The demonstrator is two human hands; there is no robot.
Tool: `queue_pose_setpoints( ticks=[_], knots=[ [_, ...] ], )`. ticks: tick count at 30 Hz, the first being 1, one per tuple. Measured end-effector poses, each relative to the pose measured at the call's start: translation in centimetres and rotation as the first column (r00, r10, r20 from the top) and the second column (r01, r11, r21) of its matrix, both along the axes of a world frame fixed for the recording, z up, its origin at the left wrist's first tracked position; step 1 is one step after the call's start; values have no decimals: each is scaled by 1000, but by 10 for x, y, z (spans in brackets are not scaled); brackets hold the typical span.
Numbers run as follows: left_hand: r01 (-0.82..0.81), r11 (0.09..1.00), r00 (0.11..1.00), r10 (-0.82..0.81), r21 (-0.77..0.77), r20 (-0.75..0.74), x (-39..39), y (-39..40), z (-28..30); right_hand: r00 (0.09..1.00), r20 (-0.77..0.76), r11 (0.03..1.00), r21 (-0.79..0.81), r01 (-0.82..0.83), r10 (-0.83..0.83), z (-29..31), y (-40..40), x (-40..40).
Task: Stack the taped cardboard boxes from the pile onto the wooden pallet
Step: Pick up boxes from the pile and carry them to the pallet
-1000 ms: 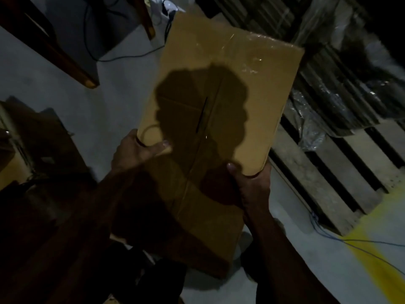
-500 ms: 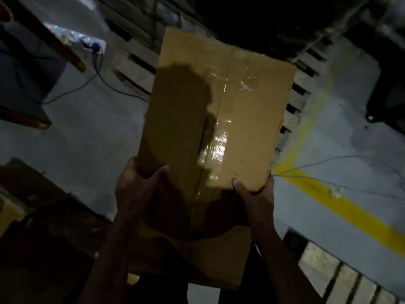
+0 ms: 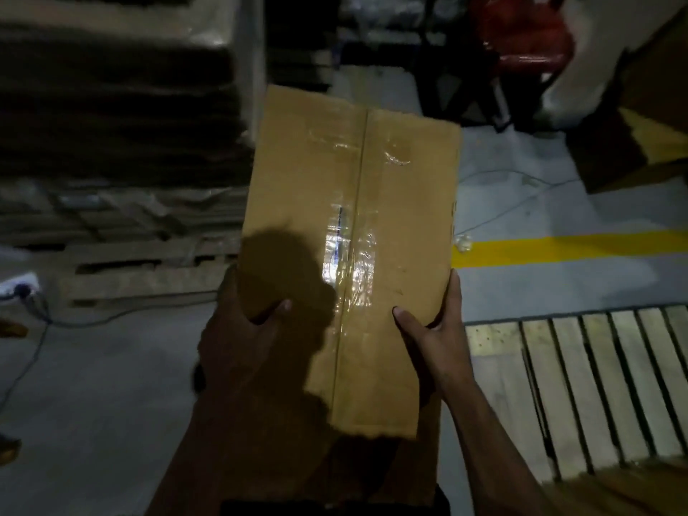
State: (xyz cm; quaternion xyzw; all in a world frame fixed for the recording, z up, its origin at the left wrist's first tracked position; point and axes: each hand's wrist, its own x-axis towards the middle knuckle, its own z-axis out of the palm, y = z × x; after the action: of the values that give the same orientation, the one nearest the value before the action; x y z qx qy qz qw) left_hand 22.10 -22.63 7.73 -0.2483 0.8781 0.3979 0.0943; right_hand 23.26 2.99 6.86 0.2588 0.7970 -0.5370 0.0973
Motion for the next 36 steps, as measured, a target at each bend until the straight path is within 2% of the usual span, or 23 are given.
queue_pose_setpoints(
  ticks=[6,11,18,26,32,36],
  knots=[
    [204,979,973,-206,-26,-100,-78,107,63,976,-84,975,83,206,-199,52,101,-31],
    [348,934,922,-326,79,-209,-139,199,96,934,-140,937,76,342,-330,90,186,-58],
    [484,871,816,-483,-81,-319,-203,327,140,825,-229,835,79,545,-517,131,285,-79],
    [681,727,663,-661,-83,-350,-284,465,134,678,-265,678,106,728,-686,140,382,-106],
    [811,581,532,-782,-71,-324,-362,588,115,581,-255,564,143,813,-773,135,468,-158],
    [869,490,461,-852,-67,-249,-427,677,113,510,-214,484,162,860,-833,140,532,-207]
  ],
)
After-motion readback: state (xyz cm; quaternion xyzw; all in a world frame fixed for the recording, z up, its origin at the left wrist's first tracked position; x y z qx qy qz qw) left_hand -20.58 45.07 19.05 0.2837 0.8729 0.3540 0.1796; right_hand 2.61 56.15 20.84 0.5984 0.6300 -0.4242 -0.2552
